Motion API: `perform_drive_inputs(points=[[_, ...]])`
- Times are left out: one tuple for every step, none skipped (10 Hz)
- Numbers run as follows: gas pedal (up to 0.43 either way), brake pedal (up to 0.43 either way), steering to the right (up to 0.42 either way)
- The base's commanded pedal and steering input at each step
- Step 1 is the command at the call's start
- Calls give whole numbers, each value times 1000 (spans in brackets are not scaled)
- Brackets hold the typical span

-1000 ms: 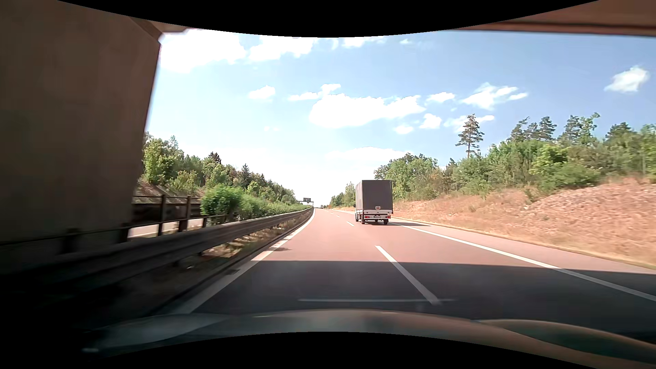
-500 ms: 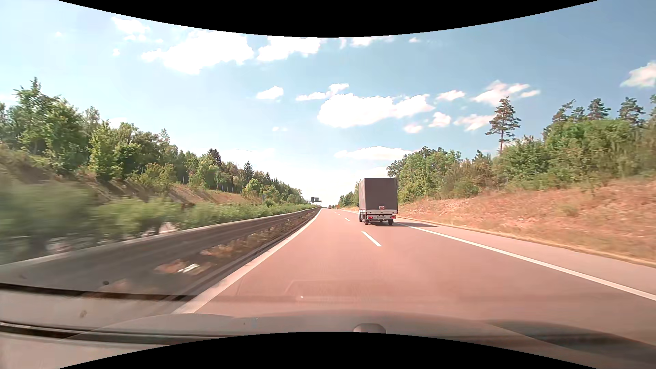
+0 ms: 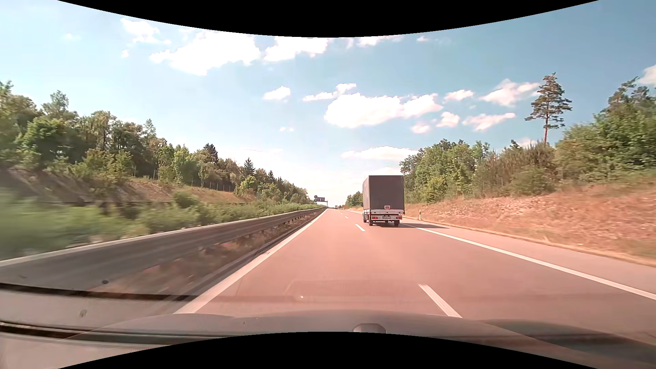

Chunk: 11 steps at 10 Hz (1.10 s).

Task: Follow the waypoints while adhering to traffic rules and regulations

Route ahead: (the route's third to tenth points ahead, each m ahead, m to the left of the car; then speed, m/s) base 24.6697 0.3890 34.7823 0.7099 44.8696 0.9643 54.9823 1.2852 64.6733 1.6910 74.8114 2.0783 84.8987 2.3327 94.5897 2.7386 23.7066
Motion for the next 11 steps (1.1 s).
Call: perform_drive_inputs(points=[[469, 0, -12], [469, 0, -11], [469, 0, -10], [469, 0, -7], [480, 0, -5], [480, 0, -4], [480, 0, -3], [480, 0, -3], [480, 0, -3], [480, 0, -3], [480, 0, -3]])
